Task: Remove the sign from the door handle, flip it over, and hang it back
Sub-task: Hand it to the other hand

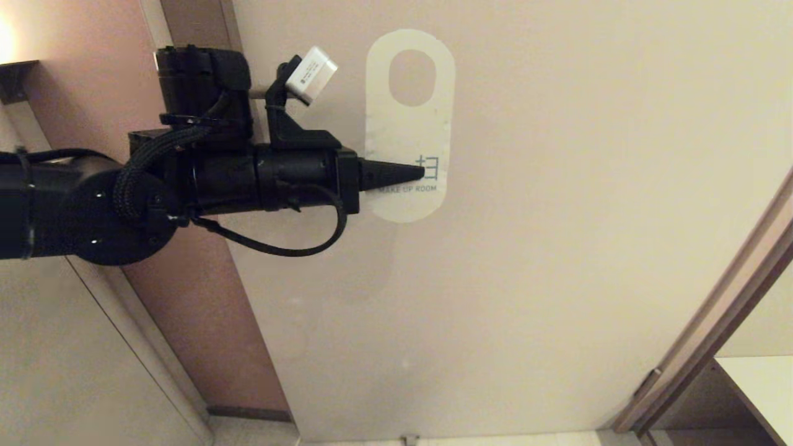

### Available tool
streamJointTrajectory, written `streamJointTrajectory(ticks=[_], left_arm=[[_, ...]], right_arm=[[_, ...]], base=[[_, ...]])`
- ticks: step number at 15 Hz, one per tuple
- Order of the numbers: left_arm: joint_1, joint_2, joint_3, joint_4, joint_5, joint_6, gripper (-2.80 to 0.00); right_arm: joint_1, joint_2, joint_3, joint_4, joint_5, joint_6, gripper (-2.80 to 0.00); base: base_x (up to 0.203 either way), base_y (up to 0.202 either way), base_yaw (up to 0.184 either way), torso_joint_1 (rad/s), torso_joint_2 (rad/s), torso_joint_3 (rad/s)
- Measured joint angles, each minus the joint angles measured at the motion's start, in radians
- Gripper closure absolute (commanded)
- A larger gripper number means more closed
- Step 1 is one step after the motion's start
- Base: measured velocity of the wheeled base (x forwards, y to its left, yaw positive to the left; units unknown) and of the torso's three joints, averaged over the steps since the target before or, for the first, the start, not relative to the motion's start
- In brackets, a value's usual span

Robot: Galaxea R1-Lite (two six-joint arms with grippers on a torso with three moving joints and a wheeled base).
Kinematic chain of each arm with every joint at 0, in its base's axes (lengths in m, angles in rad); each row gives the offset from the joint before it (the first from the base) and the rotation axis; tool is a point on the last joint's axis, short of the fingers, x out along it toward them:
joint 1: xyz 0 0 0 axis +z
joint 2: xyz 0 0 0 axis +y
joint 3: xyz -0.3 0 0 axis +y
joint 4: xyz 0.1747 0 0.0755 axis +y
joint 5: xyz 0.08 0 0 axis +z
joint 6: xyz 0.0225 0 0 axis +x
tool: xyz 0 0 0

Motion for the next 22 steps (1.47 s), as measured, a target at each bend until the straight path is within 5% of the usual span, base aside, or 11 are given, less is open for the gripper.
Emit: streamJointTrajectory(ticks=[5,10,12,18,22], left_arm=[[-0.061,0.049,-0.049,0.000,-0.007,0.009,0.00],[-0.121,0.067,-0.106,0.000,-0.009,0.005,0.00],[-0.138,0.069,-0.112,0.000,-0.009,0.001,0.00],[-0.195,0.065,-0.118,0.000,-0.007,0.000,0.00],[-0.220,0.064,-0.131,0.000,-0.007,-0.001,0.00]], right_arm=[[0.000,0.061,-0.141,0.109,0.091,0.052,0.00],[0.027,0.342,-0.290,-0.016,0.212,0.080,0.00],[0.033,0.479,-0.347,-0.108,0.308,0.082,0.00],[0.058,0.824,-0.559,-0.203,0.787,0.083,0.00],[0.220,0.950,-0.606,-0.205,0.858,0.085,0.00]], base=[[0.000,0.000,0.000,0.000,0.00,0.000],[0.000,0.000,0.000,0.000,0.00,0.000],[0.000,0.000,0.000,0.000,0.00,0.000],[0.000,0.000,0.000,0.000,0.00,0.000],[0.000,0.000,0.000,0.000,0.00,0.000]])
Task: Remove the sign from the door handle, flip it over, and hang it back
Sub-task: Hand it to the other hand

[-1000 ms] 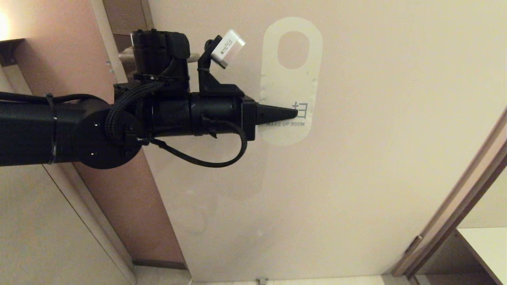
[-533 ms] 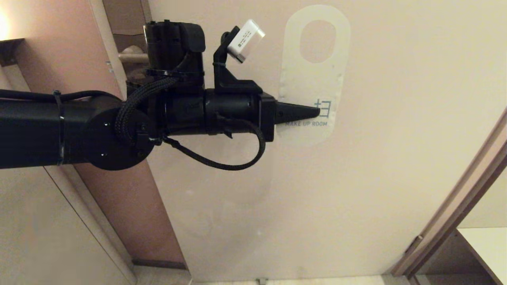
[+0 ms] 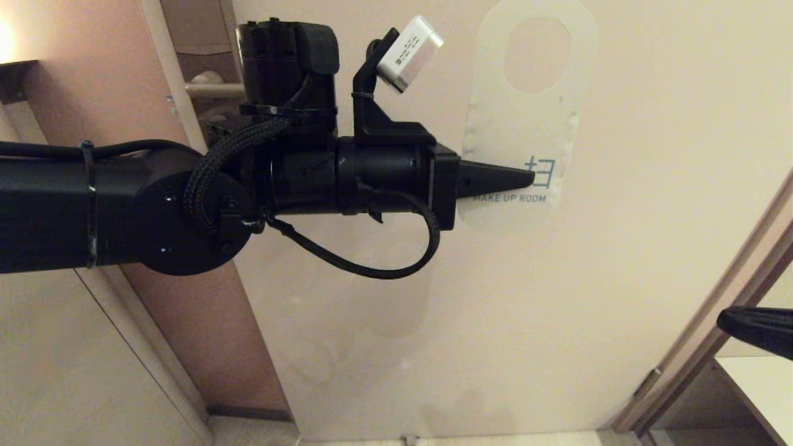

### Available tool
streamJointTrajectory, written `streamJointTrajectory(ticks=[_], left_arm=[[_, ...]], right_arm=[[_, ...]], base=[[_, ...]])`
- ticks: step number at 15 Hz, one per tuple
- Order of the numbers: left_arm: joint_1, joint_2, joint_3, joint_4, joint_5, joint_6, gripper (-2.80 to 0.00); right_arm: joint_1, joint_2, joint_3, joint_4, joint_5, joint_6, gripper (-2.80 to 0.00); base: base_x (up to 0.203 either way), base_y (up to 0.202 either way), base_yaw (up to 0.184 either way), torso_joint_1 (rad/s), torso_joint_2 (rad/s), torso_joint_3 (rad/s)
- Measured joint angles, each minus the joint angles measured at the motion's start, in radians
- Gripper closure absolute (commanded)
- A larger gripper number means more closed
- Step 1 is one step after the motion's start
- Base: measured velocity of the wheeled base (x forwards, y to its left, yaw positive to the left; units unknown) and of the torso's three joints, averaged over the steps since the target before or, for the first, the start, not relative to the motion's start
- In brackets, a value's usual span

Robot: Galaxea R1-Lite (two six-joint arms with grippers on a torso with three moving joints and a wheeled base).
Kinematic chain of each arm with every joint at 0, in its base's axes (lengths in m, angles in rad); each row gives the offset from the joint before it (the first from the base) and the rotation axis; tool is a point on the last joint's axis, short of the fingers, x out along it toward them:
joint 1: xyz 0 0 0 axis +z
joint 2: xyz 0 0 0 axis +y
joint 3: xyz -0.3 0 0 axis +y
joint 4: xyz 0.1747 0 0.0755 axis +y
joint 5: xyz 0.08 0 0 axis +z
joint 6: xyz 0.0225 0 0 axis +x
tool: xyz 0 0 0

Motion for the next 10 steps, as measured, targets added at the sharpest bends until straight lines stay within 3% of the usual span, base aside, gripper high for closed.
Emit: streamJointTrajectory(ticks=[2,5,10], left_arm=[[-0.010,-0.003,-0.002,0.000,0.000,-0.002,0.00],[-0.018,-0.006,-0.001,0.000,0.001,-0.005,0.00],[-0.036,-0.012,0.001,-0.003,0.002,-0.044,0.00]], right_arm=[[0.086,0.045,-0.002,-0.010,0.004,0.000,0.00],[0.138,0.130,0.013,-0.127,0.029,0.029,0.00],[0.157,0.277,0.028,-0.466,0.051,0.272,0.00]], base=[[0.000,0.000,0.000,0.000,0.00,0.000],[0.000,0.000,0.000,0.000,0.00,0.000],[0.000,0.000,0.000,0.000,0.00,0.000]])
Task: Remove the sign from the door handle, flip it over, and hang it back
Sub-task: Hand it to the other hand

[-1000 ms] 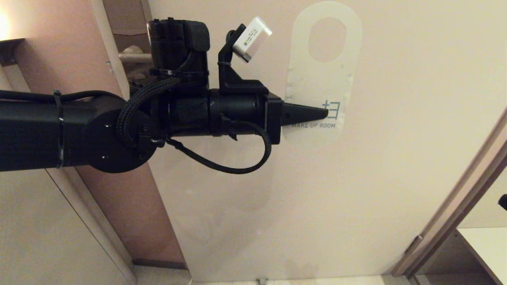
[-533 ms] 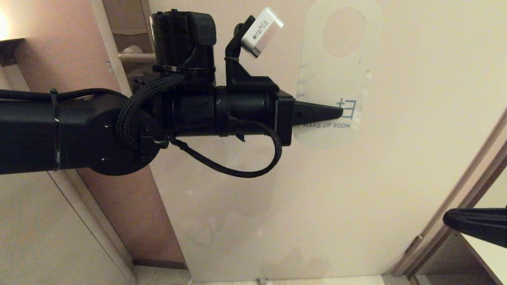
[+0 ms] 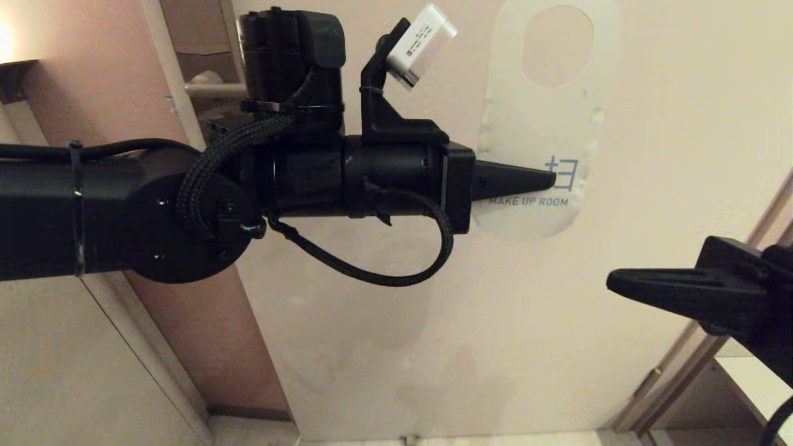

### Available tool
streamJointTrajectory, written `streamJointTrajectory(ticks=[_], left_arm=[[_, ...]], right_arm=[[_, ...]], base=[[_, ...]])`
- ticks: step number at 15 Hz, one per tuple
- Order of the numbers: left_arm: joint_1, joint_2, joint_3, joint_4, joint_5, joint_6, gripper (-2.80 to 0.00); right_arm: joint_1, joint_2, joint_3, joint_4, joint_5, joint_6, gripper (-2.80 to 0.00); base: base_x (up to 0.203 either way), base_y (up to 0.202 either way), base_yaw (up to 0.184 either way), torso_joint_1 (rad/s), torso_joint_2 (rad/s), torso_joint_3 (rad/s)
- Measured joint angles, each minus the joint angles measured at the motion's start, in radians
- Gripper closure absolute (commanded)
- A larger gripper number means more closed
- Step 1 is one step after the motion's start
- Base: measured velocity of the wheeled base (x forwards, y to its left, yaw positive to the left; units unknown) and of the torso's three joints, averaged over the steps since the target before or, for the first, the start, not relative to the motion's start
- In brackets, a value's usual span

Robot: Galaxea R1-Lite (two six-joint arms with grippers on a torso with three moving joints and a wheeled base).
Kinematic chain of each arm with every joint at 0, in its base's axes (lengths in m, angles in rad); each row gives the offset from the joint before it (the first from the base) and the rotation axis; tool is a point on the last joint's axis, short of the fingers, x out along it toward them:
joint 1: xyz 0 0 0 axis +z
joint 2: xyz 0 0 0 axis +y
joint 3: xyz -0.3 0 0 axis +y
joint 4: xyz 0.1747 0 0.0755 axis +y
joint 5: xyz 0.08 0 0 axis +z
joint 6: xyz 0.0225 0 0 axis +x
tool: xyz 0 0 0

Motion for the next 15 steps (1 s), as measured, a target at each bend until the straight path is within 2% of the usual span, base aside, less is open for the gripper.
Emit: streamJointTrajectory(ticks=[2,5,6,15], left_arm=[[0.000,-0.003,-0.001,0.000,-0.001,-0.003,0.00],[-0.001,-0.006,-0.001,0.000,-0.001,-0.005,0.00],[-0.001,-0.006,-0.001,0.001,-0.001,-0.005,0.00],[-0.021,-0.009,-0.001,-0.026,0.000,-0.067,0.00]], right_arm=[[0.028,0.048,0.000,-0.071,0.006,0.038,0.00],[0.077,0.101,-0.002,-0.108,0.011,0.040,0.00],[0.089,0.114,-0.002,-0.112,0.011,0.040,-2.80],[0.098,0.181,-0.014,-0.115,0.008,0.032,-2.80]], base=[[0.000,0.000,0.000,0.000,0.00,0.000],[0.000,0.000,0.000,0.000,0.00,0.000],[0.000,0.000,0.000,0.000,0.00,0.000],[0.000,0.000,0.000,0.000,0.00,0.000]])
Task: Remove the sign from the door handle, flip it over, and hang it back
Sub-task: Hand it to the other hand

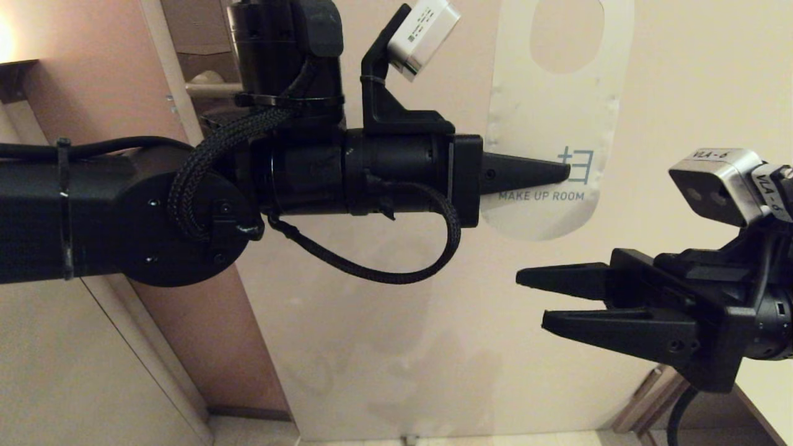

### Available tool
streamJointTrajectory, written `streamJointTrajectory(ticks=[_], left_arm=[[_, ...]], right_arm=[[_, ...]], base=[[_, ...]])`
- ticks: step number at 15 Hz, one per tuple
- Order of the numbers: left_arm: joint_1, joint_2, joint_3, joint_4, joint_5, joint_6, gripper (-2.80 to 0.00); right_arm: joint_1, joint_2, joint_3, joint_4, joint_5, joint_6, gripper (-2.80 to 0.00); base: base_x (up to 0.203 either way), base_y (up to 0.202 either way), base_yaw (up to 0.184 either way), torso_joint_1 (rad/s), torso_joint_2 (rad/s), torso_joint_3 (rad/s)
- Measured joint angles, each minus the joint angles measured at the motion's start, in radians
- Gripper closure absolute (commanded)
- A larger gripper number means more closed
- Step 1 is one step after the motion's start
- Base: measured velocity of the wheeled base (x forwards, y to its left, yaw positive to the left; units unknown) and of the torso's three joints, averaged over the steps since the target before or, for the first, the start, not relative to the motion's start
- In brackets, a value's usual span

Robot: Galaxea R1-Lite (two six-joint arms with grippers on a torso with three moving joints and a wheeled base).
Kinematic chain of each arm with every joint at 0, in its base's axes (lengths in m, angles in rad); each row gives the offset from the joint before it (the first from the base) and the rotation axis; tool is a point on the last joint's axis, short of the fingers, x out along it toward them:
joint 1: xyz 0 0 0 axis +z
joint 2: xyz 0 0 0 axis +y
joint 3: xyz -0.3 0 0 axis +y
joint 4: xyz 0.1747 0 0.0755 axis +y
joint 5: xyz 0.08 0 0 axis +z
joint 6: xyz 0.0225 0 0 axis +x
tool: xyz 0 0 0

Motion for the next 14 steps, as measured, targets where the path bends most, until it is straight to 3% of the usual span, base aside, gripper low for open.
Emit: streamJointTrajectory(ticks=[6,14], left_arm=[[-0.014,-0.009,0.008,-0.005,0.001,-0.008,0.00],[-0.030,-0.017,0.065,-0.004,0.000,0.001,0.00]], right_arm=[[-0.003,0.085,-0.051,-0.095,-0.006,-0.007,-2.80],[-0.035,0.122,-0.078,-0.104,-0.008,-0.005,-2.80]], base=[[0.000,0.000,0.000,0.000,0.00,0.000],[0.000,0.000,0.000,0.000,0.00,0.000]])
